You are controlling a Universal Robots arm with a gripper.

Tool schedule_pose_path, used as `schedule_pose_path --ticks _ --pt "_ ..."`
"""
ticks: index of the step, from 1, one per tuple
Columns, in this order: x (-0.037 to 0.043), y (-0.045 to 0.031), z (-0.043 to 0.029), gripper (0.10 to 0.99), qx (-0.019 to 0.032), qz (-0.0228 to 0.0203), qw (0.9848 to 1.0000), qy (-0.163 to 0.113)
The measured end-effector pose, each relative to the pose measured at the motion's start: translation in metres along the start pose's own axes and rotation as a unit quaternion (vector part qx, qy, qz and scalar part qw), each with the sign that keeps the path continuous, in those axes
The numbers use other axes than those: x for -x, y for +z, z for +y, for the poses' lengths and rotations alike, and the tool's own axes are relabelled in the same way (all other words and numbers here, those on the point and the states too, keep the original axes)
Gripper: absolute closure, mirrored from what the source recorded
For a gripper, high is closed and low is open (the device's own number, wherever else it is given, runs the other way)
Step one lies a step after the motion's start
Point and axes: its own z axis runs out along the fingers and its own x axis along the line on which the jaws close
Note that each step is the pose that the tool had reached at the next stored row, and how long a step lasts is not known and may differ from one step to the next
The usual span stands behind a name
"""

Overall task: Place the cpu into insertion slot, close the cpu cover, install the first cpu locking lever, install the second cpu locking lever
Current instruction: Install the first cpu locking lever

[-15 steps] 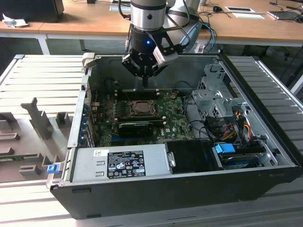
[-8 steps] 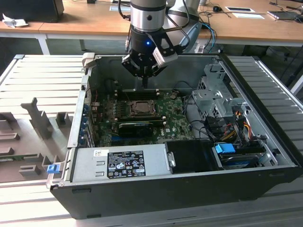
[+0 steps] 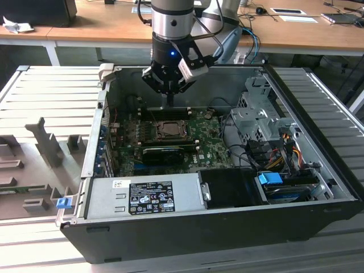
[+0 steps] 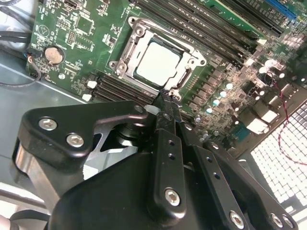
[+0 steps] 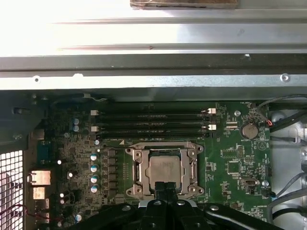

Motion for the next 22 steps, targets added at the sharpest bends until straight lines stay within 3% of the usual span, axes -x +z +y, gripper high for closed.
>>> schedule_pose_path --ticks 22 --pt "-0.0119 0.0038 -0.0004 0.980 0.0002 0.0000 1.0000 0.000"
